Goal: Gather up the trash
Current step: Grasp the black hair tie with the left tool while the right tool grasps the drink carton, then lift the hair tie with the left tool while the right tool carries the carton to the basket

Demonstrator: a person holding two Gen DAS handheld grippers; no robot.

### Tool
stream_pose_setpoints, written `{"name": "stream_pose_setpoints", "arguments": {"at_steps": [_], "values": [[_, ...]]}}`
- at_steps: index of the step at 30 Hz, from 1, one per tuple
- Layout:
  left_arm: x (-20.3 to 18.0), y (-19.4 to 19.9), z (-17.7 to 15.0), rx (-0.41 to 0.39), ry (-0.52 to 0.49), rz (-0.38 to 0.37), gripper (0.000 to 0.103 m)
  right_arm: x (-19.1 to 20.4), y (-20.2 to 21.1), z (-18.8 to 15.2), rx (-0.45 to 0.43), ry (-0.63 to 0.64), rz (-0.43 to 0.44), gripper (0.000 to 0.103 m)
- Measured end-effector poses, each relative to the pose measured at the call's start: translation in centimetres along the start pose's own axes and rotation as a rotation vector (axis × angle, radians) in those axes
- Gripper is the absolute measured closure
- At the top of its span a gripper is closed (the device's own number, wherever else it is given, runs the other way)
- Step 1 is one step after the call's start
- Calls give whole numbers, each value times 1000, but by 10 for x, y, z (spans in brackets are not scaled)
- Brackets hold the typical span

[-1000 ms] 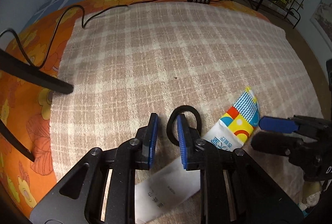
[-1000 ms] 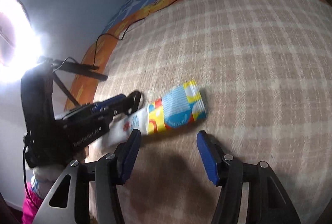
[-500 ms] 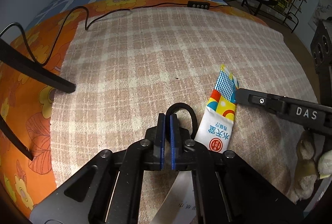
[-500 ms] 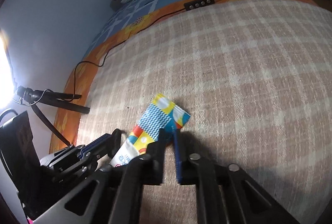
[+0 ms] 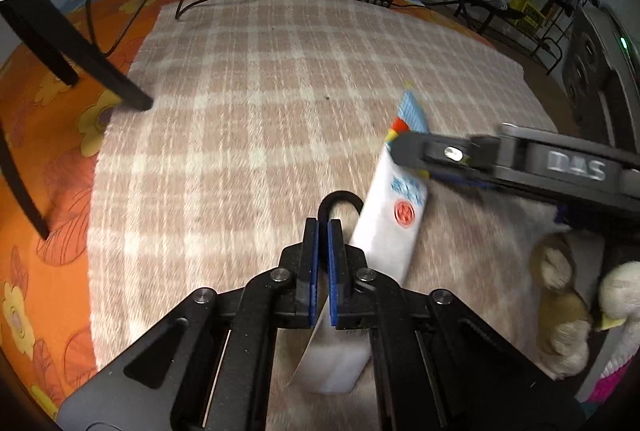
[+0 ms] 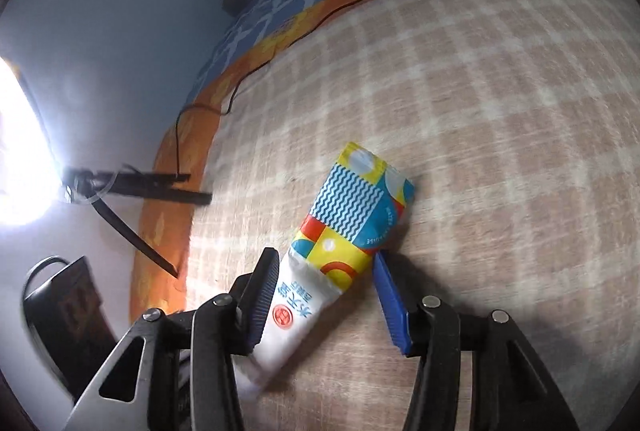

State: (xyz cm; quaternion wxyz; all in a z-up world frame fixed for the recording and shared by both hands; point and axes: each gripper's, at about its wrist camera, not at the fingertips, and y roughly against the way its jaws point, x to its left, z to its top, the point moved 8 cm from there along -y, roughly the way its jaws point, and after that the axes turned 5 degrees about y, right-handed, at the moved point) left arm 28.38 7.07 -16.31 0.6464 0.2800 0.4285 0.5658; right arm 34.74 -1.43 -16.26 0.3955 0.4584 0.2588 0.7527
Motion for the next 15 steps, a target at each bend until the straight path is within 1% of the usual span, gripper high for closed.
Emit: {"name": "stream_pose_setpoints", "arguments": {"at_steps": [2,3,5,6,11,13,15], "values": [[3,6,-2,-9,17,-2,102,9,-4,-1,-1,59,-50,64],[5,8,-3,-11,23,-2,102,12,-8,-3,6,84,-69,75],[10,12,-4,-21,17,24,102,18,-9,-3,1,132,-97,89],[14,15,-5,-28,12,42,102,20,-11,-5,10,149,-99,103],[33,23,-8,-47,33,86,102,22,-5,-6,-5,165,-95,103],[42,24,-10,-48,55,87,102,20,-2,-5,-13,163,-98,103],[49,27,-12,-48,65,95,102,20,2,-5,-14,161,-79,103]]}}
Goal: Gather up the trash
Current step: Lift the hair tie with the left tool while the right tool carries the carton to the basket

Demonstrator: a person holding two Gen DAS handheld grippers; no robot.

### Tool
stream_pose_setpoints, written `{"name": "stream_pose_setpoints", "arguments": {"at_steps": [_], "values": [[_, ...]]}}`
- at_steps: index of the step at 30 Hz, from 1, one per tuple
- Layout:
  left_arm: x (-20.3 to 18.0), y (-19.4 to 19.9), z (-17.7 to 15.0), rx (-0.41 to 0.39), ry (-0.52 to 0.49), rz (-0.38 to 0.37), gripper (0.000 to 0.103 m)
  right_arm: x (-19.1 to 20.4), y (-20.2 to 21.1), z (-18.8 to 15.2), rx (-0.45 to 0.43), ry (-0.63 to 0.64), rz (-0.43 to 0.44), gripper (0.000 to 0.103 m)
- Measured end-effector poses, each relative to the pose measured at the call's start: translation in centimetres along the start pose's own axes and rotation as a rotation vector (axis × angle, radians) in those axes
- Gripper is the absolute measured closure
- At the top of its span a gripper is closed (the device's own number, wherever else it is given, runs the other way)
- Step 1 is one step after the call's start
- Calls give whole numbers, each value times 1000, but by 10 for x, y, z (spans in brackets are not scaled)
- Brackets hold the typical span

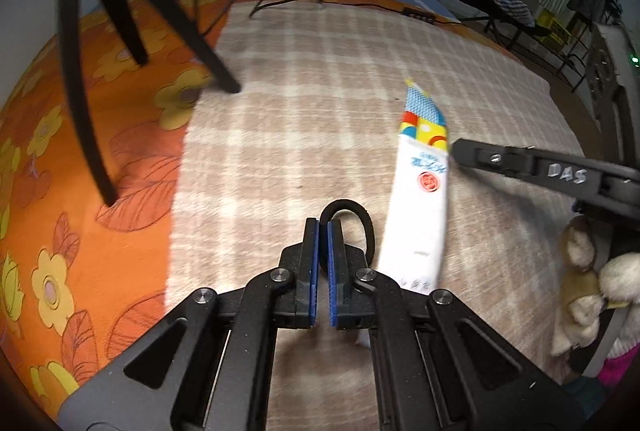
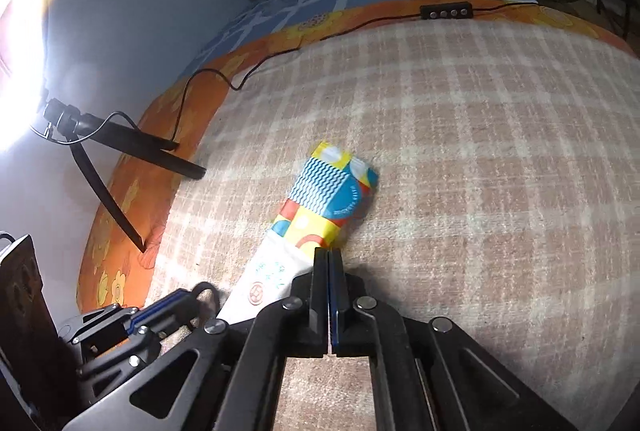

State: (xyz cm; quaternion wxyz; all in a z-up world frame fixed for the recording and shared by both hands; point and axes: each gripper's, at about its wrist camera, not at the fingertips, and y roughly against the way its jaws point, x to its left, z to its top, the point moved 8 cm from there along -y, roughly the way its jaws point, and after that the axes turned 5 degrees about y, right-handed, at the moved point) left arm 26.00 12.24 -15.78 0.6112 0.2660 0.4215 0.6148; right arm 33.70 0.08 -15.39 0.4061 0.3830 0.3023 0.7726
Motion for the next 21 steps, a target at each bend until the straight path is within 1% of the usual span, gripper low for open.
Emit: {"name": "stream_pose_setpoints", "arguments": {"at_steps": [1,2,3,4,5,6,9,12,13,14,15,16,17,19,21], "values": [[3,1,-1,-2,3,3,102,3,0,0,7,-6,28,102],[6,3,-1,-4,9,4,102,6,0,-1,21,-19,51,99],[10,6,-1,-7,16,4,102,7,-1,-3,42,-36,61,87],[12,9,-2,-12,23,2,102,9,-2,-4,65,-53,68,55],[15,12,-2,-17,28,1,102,12,-3,-4,72,-62,65,40],[18,17,-2,-24,30,2,102,16,-4,-4,62,-57,56,29],[25,28,-4,-38,32,9,102,31,-15,-5,79,-4,1,29],[33,39,-6,-45,37,18,102,44,-26,-5,71,87,-119,29],[36,42,-8,-46,39,20,102,47,-29,-5,71,121,-151,30],[37,46,-9,-48,38,22,102,51,-31,-6,67,163,-183,34],[39,50,-11,-51,38,25,102,53,-33,-8,69,215,-222,48],[39,52,-12,-53,39,25,102,54,-32,-9,69,255,-254,64],[39,56,-13,-57,39,24,102,54,-31,-10,68,279,-258,71],[38,63,-15,-62,40,15,102,51,-25,-13,74,266,-218,88],[31,71,-17,-68,33,4,102,45,-16,-15,71,234,-189,91]]}}
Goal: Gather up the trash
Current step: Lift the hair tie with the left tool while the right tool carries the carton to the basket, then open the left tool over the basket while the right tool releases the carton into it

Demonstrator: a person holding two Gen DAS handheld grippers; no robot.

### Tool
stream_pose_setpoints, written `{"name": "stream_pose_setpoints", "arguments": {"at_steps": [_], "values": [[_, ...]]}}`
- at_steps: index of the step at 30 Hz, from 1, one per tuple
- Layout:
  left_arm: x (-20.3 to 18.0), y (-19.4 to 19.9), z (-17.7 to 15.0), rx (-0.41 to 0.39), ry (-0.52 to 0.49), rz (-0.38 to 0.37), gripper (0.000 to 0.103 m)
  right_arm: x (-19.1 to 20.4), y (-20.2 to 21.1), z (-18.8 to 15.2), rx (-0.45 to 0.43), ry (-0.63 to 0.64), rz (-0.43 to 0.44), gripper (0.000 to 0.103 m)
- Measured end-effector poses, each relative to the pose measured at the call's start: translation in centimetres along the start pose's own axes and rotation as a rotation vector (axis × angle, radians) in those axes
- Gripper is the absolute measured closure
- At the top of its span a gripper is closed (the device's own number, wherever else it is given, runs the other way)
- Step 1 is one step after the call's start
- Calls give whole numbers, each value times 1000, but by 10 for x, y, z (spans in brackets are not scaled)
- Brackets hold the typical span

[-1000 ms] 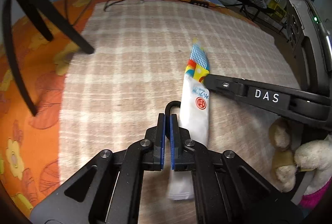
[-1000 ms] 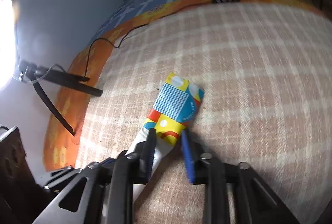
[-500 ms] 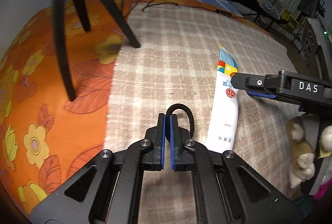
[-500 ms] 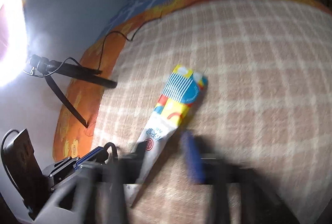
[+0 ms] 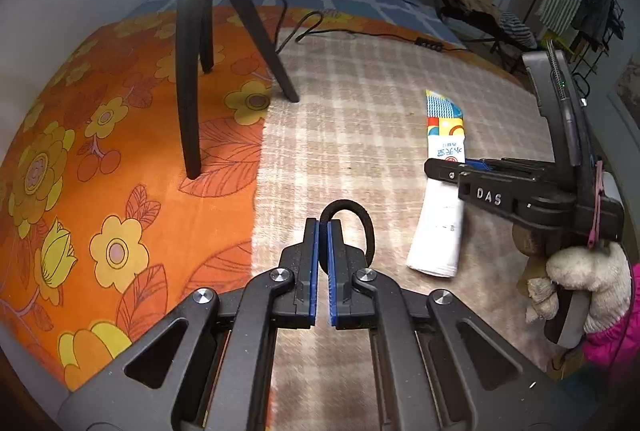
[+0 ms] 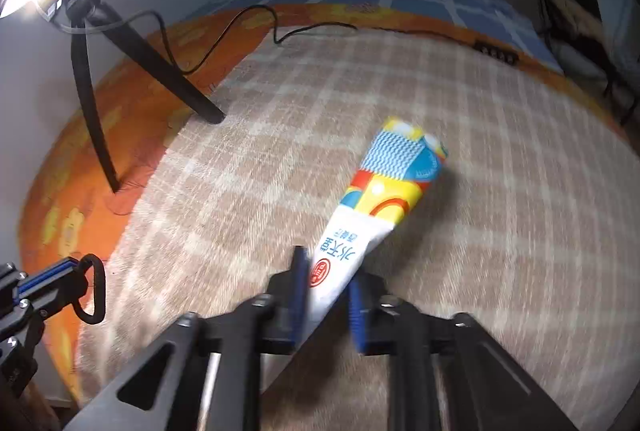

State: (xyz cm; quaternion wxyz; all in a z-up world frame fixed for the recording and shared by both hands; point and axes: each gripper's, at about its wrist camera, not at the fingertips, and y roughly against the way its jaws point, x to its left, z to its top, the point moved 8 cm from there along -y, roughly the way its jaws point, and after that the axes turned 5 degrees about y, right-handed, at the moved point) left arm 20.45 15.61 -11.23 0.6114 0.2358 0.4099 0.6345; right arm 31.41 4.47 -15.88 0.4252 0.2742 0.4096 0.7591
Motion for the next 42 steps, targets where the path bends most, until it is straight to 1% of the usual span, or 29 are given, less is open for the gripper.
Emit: {"name": "stream_pose_setpoints", "arguments": {"at_steps": [3,4,6,10,12,17,19,23,28,35,39,42], "values": [[-14,13,-5,-7,-26,-11,102,-8,21,-5,-32,-8,20,91],[-18,18,-6,-9,-33,-14,102,-9,30,-8,-44,-13,39,92],[-29,28,-12,-11,-49,-23,102,-11,46,-15,-56,-18,69,98],[-49,50,-27,-14,-69,-39,102,-13,83,-33,-95,18,88,98],[-59,60,-37,-13,-78,-44,102,-12,96,-40,-108,18,114,98],[-82,83,-63,-8,-89,-66,102,-13,136,-71,-125,29,160,98],[-91,91,-76,-3,-95,-77,102,-12,151,-87,-123,41,186,98],[-110,103,-104,15,-112,-95,102,-7,172,-123,-105,85,210,98],[-131,107,-146,56,-140,-113,102,-5,188,-176,-65,139,207,98],[-157,103,-210,135,-199,-127,102,1,198,-241,-8,182,212,98],[-164,102,-235,163,-211,-140,102,12,197,-275,27,218,226,98],[-166,103,-250,179,-220,-139,102,18,196,-292,40,224,239,98]]}}
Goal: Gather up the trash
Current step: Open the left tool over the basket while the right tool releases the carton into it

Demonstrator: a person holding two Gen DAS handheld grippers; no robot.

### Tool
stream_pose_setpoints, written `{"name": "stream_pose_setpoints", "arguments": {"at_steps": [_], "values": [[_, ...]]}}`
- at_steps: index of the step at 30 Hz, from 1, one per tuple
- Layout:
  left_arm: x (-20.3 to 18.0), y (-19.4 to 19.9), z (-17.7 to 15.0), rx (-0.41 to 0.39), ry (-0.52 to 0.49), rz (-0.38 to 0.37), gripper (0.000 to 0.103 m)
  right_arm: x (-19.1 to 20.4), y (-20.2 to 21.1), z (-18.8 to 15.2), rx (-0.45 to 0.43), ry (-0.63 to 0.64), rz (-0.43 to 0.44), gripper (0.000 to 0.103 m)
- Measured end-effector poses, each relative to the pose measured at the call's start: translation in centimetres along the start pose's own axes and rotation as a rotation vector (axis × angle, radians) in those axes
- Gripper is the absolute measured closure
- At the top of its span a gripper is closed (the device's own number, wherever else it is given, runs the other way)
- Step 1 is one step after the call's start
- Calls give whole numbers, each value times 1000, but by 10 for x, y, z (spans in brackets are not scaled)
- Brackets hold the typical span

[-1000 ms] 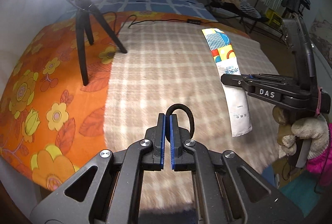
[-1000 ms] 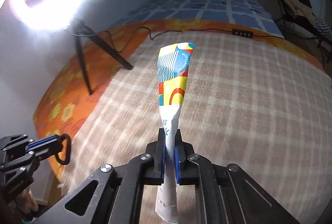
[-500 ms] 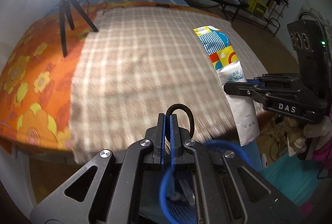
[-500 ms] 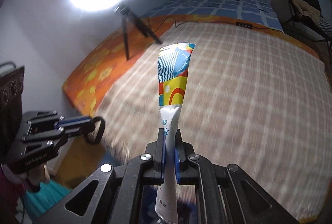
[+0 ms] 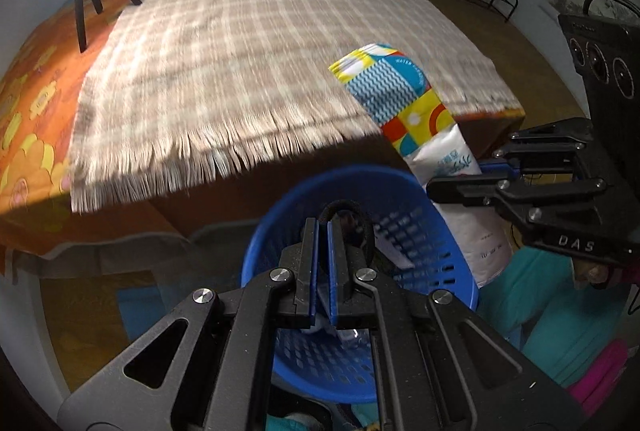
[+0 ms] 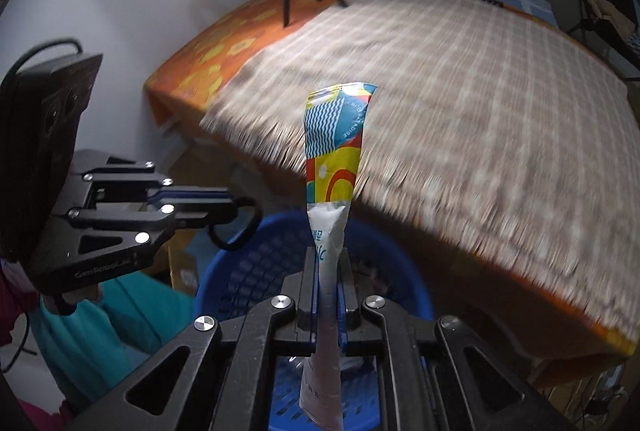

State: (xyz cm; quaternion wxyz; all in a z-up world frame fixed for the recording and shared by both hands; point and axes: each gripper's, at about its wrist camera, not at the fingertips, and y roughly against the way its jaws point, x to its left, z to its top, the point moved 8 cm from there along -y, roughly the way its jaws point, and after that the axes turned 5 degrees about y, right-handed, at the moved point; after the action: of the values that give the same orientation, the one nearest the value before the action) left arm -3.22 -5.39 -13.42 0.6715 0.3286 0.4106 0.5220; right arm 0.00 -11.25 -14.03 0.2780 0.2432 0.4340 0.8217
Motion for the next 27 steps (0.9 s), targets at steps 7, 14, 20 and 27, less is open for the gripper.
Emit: {"name": "stream_pose_setpoints", "arguments": {"at_steps": [7,14,20,27], "values": [[-2,-5,-24,26,9,-3,102,12,-17,-28,41,1,14,98],[-6,-13,-32,37,-4,6,102,15,-30,-41,68,11,8,94],[-12,-23,-40,62,-30,16,101,13,-40,-46,86,8,3,86],[-7,-31,-45,79,-14,29,72,8,-43,-51,88,-7,2,72]]}}
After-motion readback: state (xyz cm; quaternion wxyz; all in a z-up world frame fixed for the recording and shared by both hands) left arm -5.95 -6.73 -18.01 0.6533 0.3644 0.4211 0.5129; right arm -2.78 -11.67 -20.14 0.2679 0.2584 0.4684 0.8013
